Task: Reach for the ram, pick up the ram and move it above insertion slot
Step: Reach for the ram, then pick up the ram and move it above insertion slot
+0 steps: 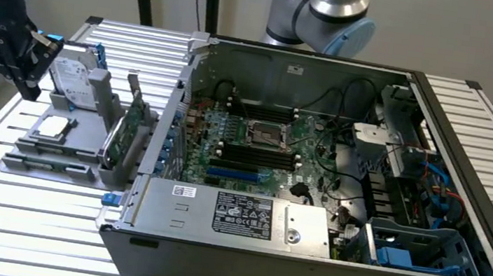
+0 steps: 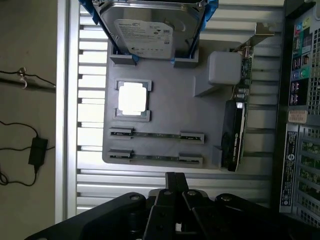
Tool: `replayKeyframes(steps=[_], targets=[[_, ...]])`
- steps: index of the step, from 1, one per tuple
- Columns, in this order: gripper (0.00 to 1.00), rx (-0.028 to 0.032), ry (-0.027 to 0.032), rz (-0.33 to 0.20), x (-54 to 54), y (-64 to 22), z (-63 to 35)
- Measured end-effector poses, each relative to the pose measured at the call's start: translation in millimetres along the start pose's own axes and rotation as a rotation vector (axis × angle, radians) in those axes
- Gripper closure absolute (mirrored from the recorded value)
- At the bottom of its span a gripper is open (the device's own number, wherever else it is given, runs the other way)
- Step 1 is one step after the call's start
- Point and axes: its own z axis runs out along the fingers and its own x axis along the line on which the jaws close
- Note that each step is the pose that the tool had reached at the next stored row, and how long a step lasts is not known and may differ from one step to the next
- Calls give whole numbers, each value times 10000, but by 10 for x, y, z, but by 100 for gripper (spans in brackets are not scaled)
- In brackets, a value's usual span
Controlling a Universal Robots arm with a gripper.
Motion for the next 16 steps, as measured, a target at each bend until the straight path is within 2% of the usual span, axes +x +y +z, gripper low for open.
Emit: replayKeyframes(steps=[13,16], targets=[[89,-1,1,-13,0,-1,0],[89,0,32,-473,1,-1,0]])
